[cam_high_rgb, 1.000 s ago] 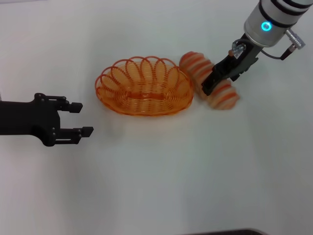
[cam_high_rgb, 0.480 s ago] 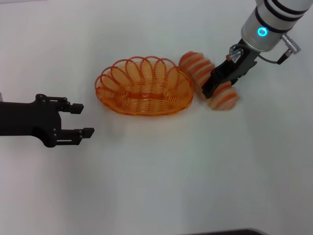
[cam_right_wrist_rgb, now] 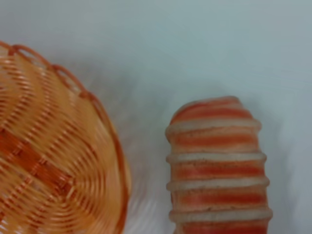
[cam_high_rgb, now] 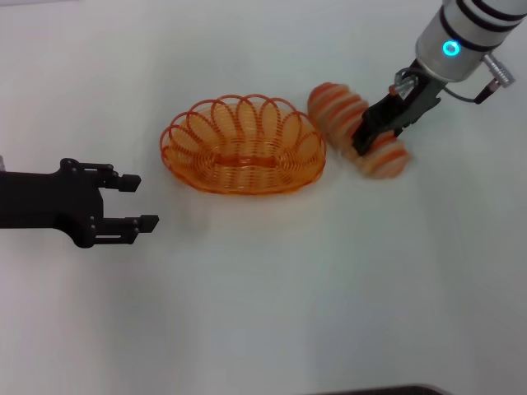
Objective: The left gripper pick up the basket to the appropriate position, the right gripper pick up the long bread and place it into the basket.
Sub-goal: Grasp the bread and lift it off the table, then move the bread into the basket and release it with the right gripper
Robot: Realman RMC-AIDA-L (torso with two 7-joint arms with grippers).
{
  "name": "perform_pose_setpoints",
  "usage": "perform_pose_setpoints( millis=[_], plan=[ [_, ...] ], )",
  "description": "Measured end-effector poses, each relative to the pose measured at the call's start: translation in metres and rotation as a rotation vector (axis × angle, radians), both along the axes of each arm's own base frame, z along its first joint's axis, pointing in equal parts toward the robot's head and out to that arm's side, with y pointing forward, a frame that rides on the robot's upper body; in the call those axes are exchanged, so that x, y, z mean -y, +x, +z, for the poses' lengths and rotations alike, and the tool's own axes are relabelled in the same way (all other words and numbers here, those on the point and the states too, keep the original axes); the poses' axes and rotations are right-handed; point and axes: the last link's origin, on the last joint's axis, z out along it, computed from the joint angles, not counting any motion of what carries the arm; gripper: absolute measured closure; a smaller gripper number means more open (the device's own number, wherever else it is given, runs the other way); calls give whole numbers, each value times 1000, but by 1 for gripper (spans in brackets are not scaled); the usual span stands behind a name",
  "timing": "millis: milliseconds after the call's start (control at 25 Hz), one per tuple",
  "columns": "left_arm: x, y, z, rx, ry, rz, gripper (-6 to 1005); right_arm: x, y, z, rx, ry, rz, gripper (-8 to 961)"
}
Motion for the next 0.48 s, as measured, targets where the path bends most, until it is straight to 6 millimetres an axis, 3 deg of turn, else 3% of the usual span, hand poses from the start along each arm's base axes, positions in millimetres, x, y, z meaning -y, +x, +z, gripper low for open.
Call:
perform_pose_setpoints(
  millis=[240,480],
  plan=[
    [0,0,1,6,4,2,333,0,1,27,-20,54,10,349],
    [-2,1,2,5,9,-1,333,-5,-15,50,-114,55,88,405]
  ],
)
